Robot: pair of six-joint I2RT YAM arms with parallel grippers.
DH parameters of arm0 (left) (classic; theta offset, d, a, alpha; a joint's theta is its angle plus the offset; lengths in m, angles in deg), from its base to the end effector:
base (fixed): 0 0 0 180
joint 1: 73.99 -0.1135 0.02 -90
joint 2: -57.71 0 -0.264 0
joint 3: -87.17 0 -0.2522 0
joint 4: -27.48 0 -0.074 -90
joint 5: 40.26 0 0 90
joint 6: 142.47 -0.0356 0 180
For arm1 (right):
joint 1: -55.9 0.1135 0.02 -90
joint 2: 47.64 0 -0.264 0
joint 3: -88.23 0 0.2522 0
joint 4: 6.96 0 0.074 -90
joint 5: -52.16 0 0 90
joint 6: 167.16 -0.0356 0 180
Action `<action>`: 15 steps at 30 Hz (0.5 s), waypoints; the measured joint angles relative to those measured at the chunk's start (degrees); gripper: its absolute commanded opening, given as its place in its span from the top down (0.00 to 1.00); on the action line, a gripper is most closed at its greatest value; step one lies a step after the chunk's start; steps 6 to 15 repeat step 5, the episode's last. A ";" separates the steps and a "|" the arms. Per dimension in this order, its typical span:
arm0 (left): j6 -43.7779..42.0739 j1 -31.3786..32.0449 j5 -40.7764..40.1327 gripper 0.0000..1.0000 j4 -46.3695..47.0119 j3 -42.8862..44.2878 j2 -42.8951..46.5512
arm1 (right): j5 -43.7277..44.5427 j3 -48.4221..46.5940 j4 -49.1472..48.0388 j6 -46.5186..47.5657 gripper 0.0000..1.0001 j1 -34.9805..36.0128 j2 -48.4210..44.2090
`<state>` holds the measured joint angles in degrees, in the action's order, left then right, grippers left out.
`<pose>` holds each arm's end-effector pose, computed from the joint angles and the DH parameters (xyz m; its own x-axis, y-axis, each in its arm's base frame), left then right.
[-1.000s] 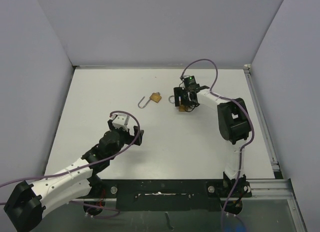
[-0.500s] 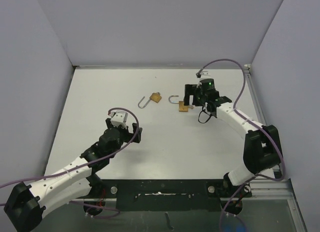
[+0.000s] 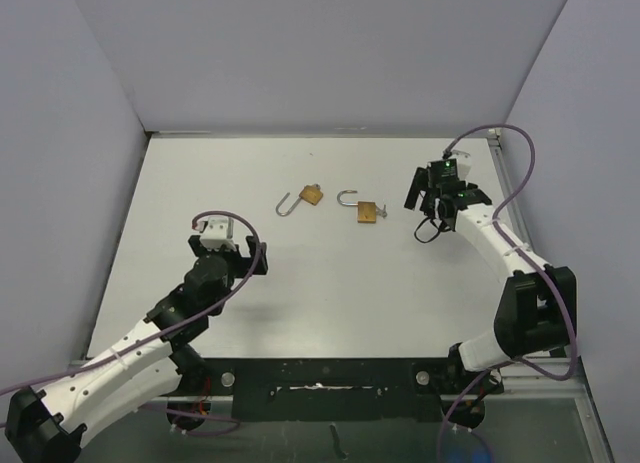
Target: Unlock with the key
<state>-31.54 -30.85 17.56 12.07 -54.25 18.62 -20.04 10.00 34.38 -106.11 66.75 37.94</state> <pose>0.1351 -0.1006 0.2492 -0.2602 -0.1705 -0.9504 0.1200 0.9709 -0.2071 0.3173 0.0497 0.2634 -0.6364 0.3473 -0.6888 0.3737 0.9199 0.1186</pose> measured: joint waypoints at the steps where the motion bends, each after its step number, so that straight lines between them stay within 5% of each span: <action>1: 0.04 0.00 -0.31 0.02 -0.17 0.00 0.33 | 0.83 0.74 0.13 -0.87 0.02 0.00 -0.96; 15: 0.04 -0.02 -0.79 0.02 -0.37 0.00 0.66 | 4.98 2.38 1.90 -4.94 0.02 -0.11 -5.31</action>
